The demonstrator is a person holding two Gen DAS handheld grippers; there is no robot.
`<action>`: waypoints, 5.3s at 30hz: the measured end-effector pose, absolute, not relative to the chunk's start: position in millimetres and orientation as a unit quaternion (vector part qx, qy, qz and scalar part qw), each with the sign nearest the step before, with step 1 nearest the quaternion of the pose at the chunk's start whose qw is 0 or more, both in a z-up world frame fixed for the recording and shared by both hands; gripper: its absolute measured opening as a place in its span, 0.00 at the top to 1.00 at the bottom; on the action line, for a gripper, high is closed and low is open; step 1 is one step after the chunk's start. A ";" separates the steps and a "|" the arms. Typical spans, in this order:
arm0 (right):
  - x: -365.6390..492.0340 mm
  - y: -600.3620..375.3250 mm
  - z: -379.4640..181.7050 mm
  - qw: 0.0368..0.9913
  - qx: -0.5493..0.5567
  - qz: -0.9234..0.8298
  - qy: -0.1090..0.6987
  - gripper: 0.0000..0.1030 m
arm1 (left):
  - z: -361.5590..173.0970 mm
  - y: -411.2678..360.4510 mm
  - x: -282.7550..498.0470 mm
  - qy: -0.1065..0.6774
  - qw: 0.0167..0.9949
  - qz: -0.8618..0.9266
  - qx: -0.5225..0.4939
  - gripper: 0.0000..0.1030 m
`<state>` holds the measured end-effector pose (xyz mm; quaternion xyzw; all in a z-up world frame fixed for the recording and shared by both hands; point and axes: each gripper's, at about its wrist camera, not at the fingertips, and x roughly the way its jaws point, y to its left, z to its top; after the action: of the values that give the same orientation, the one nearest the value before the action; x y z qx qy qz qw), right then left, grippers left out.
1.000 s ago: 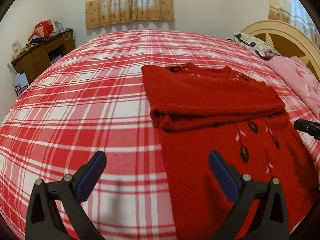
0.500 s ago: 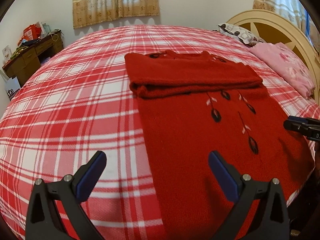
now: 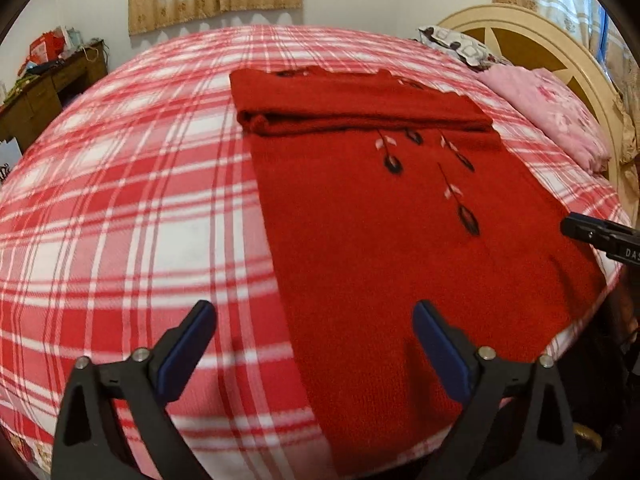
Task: Fold small clothes
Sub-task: 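Move the left gripper to the sweater hem and grasp it, then grasp the hem with the right gripper while the left gripper holds it, then lift the hem with both grippers, fold it toward the collar, release, then press the folded sweater flat with the right gripper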
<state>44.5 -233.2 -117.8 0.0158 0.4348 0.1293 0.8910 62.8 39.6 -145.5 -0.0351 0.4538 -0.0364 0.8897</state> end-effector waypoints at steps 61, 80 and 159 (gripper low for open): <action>-45.7 -309.7 -94.4 0.915 0.148 0.182 0.327 0.93 | -110.3 75.9 19.4 0.395 0.892 -0.144 -0.163 0.93; 6.5 -301.8 -30.7 0.932 0.155 0.196 0.264 0.94 | -73.0 96.2 64.2 0.339 0.909 -0.148 -0.195 0.93; 240.6 -165.0 -97.9 0.896 -0.050 0.143 0.417 0.42 | -120.3 148.5 276.7 0.372 0.923 0.074 -0.071 0.18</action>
<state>240.6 -165.0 -97.9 -0.0496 0.4165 0.1429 0.8964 276.7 148.5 -120.3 -0.0707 0.3720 0.0745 0.9225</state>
